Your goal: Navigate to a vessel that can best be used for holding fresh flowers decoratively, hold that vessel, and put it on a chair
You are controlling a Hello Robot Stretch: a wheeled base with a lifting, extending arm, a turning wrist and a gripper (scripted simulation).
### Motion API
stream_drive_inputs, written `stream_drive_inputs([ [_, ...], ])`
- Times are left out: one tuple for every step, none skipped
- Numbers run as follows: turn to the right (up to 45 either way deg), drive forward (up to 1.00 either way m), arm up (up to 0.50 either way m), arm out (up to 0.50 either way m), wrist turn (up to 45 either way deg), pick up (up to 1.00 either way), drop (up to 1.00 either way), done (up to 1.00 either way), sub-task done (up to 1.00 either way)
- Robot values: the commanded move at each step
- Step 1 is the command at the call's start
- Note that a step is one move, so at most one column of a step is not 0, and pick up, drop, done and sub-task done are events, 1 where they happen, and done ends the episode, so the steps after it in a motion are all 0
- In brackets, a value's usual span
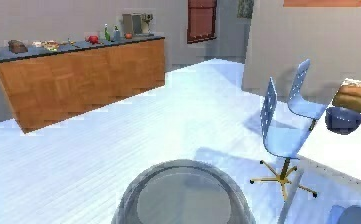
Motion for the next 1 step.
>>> stream_drive_inputs([
  [0.0, 1.0, 0.0, 0.0, 0.0, 0.0, 0.0, 0.0, 0.0],
])
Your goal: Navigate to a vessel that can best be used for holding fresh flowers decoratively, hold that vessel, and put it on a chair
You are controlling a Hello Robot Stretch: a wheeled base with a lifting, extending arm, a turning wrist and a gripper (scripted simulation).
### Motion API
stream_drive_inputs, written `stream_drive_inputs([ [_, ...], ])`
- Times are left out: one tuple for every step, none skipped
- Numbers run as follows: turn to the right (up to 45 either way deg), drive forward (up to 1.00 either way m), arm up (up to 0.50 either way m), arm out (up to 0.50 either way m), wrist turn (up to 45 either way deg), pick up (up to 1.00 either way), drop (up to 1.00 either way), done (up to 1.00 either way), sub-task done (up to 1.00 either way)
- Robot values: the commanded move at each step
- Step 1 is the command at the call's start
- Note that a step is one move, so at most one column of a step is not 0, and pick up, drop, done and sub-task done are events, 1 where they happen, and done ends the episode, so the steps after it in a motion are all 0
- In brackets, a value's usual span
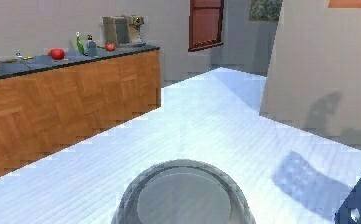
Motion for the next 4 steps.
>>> stream_drive_inputs([
  [3.0, 0.0, 0.0, 0.0, 0.0, 0.0, 0.0, 0.0, 0.0],
  [0.0, 0.55, 0.0, 0.0, 0.0, 0.0, 0.0, 0.0, 0.0],
  [-42.0, 0.0, 0.0, 0.0, 0.0, 0.0, 0.0, 0.0, 0.0],
  [33.0, 0.0, 0.0, 0.0, 0.0, 0.0, 0.0, 0.0, 0.0],
])
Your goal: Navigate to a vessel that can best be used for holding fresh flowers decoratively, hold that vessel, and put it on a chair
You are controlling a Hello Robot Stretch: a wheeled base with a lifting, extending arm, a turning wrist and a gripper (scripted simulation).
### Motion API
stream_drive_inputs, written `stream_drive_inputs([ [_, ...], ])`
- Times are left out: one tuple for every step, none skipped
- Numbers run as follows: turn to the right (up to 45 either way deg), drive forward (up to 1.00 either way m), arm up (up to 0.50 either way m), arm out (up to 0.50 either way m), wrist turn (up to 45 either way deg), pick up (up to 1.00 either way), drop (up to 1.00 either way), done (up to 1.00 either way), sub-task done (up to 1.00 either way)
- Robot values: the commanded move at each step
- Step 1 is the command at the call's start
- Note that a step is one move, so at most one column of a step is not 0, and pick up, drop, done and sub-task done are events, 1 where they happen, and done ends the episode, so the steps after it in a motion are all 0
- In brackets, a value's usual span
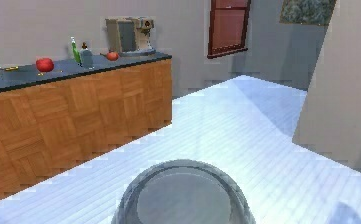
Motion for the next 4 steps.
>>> stream_drive_inputs([
  [0.0, 0.0, 0.0, 0.48, 0.0, 0.0, 0.0, 0.0, 0.0],
  [0.0, 0.0, 0.0, 0.0, 45.0, 0.0, 0.0, 0.0, 0.0],
  [0.0, 0.0, 0.0, 0.0, 45.0, 0.0, 0.0, 0.0, 0.0],
  [0.0, 0.0, 0.0, 0.0, 45.0, 0.0, 0.0, 0.0, 0.0],
])
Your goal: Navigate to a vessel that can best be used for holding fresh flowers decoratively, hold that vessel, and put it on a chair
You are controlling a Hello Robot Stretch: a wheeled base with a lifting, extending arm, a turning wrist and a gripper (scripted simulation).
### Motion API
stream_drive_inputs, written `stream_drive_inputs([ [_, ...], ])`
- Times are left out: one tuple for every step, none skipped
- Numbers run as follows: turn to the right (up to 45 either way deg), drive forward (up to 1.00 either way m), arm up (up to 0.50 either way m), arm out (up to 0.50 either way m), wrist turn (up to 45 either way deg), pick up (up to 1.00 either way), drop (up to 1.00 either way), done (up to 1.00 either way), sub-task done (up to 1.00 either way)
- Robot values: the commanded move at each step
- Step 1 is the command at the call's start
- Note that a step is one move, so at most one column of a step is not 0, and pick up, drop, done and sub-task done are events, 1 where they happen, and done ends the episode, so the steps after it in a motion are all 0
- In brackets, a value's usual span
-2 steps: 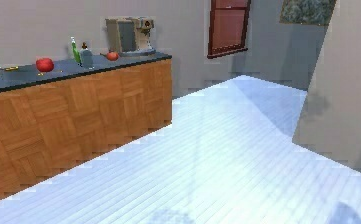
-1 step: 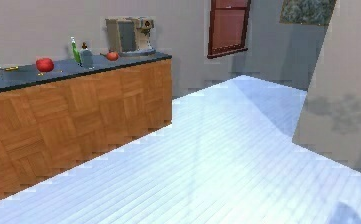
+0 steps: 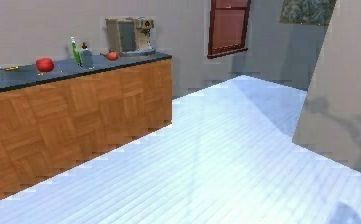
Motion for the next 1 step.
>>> stream_drive_inputs([
  [0.0, 0.0, 0.0, 0.0, 45.0, 0.0, 0.0, 0.0, 0.0],
])
